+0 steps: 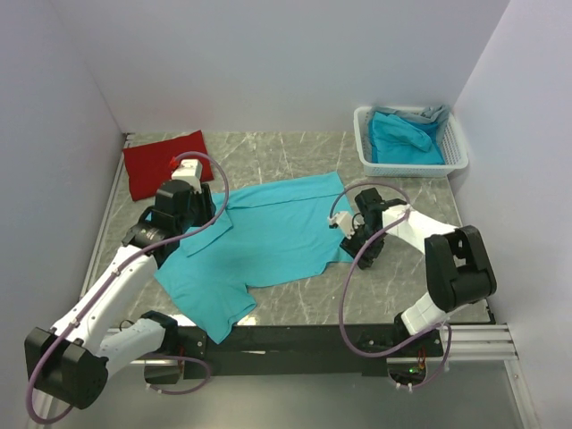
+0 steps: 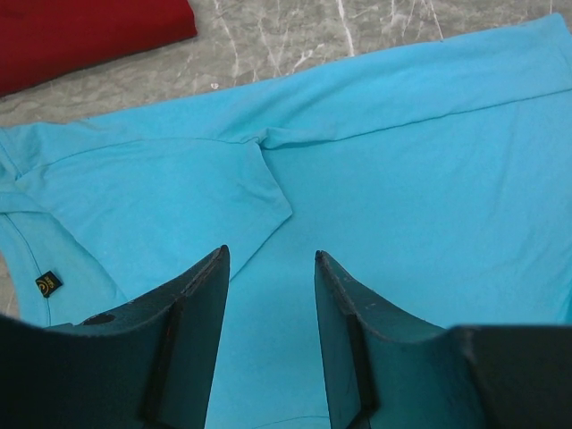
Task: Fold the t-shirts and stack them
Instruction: Fold the tshirt
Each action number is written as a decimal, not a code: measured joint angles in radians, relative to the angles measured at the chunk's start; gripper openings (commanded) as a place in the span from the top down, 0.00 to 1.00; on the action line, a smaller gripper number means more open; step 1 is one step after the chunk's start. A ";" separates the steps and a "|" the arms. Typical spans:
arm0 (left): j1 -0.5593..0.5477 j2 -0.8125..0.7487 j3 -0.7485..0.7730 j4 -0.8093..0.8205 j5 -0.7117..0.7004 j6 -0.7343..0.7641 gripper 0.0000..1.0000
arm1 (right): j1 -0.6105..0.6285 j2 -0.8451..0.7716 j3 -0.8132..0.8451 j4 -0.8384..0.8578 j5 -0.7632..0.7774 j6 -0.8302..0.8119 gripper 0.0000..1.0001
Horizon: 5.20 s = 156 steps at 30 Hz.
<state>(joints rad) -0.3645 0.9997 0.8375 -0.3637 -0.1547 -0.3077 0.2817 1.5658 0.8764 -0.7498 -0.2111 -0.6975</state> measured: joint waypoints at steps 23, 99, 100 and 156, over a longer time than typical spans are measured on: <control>-0.002 0.059 0.000 0.003 0.087 -0.001 0.51 | -0.049 -0.032 -0.047 0.068 0.100 -0.023 0.99; 0.025 0.041 -0.053 -0.035 0.130 -0.228 0.55 | 0.124 0.694 0.962 -0.179 0.184 -0.073 0.79; 0.030 0.079 -0.038 -0.031 0.132 -0.232 0.55 | 0.123 0.665 0.921 -0.180 0.166 -0.077 0.78; 0.296 0.251 0.064 0.004 0.237 -0.183 0.55 | 0.089 0.999 1.447 -0.112 0.373 0.012 0.82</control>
<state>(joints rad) -0.0685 1.2510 0.9012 -0.3599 0.0822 -0.4911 0.3710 2.5652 2.3234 -0.8619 0.1623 -0.6857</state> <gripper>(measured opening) 0.445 0.171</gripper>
